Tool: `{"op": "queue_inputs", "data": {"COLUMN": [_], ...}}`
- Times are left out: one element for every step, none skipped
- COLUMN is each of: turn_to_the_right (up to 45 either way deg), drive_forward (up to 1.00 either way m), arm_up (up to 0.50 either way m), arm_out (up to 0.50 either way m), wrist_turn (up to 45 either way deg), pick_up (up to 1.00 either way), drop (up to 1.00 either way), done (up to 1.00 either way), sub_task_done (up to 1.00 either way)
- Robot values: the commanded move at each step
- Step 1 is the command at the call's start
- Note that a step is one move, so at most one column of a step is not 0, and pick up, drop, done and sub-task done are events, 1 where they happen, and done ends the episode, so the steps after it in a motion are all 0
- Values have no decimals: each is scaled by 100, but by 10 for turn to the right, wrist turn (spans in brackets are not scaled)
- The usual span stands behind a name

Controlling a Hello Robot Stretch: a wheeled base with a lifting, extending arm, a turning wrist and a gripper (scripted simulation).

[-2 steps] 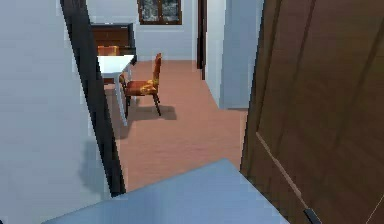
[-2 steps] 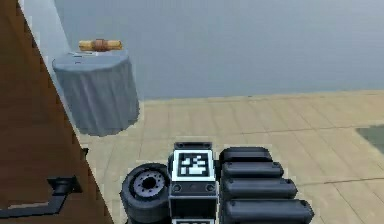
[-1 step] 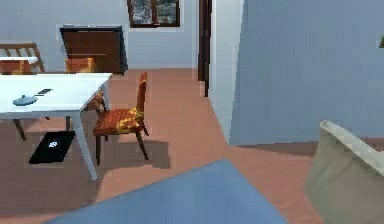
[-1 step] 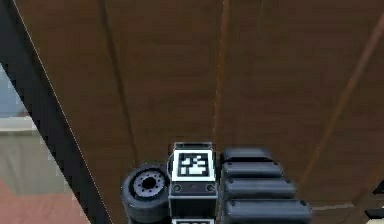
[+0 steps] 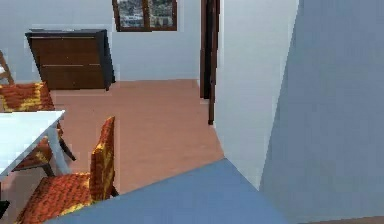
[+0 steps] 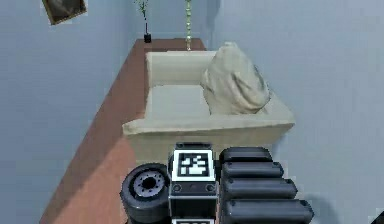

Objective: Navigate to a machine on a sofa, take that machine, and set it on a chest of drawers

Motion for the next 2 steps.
{"op": "queue_inputs", "data": {"turn_to_the_right": [30, 0], "drive_forward": [0, 70], "arm_up": [0, 0], "arm_out": [0, 0], "wrist_turn": [0, 0], "pick_up": [0, 0], "drop": [0, 0], "done": [0, 0], "sub_task_done": [0, 0]}}
